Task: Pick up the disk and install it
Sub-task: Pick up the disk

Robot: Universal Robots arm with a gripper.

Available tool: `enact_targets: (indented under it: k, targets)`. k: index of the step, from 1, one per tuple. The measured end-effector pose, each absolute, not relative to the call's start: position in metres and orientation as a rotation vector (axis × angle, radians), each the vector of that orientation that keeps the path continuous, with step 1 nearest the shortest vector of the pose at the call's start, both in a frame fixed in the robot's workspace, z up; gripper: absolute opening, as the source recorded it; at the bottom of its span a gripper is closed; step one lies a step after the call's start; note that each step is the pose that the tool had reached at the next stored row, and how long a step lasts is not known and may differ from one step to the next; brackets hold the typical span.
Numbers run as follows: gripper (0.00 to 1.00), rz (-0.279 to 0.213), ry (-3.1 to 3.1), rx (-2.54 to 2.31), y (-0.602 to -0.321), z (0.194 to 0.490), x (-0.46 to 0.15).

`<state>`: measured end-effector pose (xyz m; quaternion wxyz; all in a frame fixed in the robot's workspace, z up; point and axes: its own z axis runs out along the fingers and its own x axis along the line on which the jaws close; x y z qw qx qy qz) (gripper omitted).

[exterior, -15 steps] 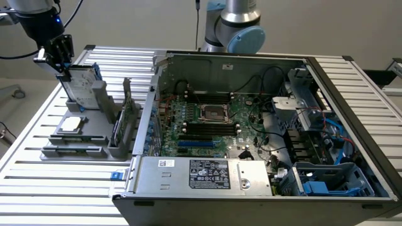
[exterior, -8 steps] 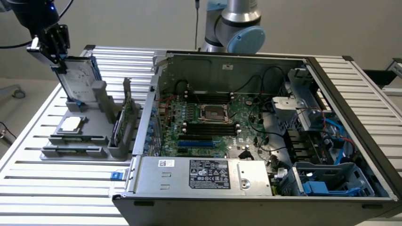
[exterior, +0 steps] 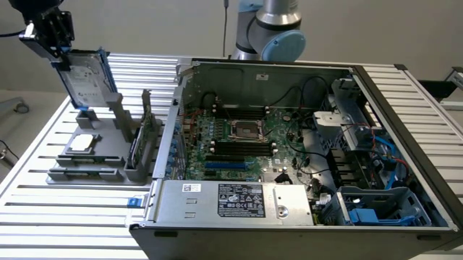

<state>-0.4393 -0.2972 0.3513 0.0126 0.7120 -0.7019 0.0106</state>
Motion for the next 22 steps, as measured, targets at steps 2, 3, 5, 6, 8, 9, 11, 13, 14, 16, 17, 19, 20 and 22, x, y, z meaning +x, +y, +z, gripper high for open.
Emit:
enact_targets:
  k: [2,3,5,6,8,9,11,13,14,16,17,19,20,22]
  targets:
    - [0.33,0.033,-2.188,2.219,-0.297,0.36,-0.438]
    - [0.33,0.033,-2.188,2.219,-0.297,0.365,-0.437]
    - [0.33,0.033,-2.188,2.219,-0.297,0.374,-0.434]
    - [0.33,0.033,-2.188,2.219,-0.297,0.378,-0.432]
    - [0.33,0.033,-2.188,2.219,-0.297,0.388,-0.428]
    - [0.33,0.033,-2.188,2.219,-0.297,0.392,-0.425]
    - [0.33,0.032,-2.187,2.219,-0.297,0.401,-0.42]
    - [0.33,0.032,-2.187,2.219,-0.297,0.41,-0.412]
    - [0.33,0.031,-2.187,2.219,-0.297,0.415,-0.408]
    - [0.33,0.03,-2.186,2.218,-0.297,0.424,-0.399]
    - [0.33,0.029,-2.186,2.218,-0.297,0.429,-0.394]
    - [0.33,0.028,-2.186,2.217,-0.297,0.438,-0.385]
    - [0.33,0.027,-2.185,2.217,-0.298,0.442,-0.38]
    - [0.33,0.026,-2.184,2.216,-0.298,0.451,-0.371]
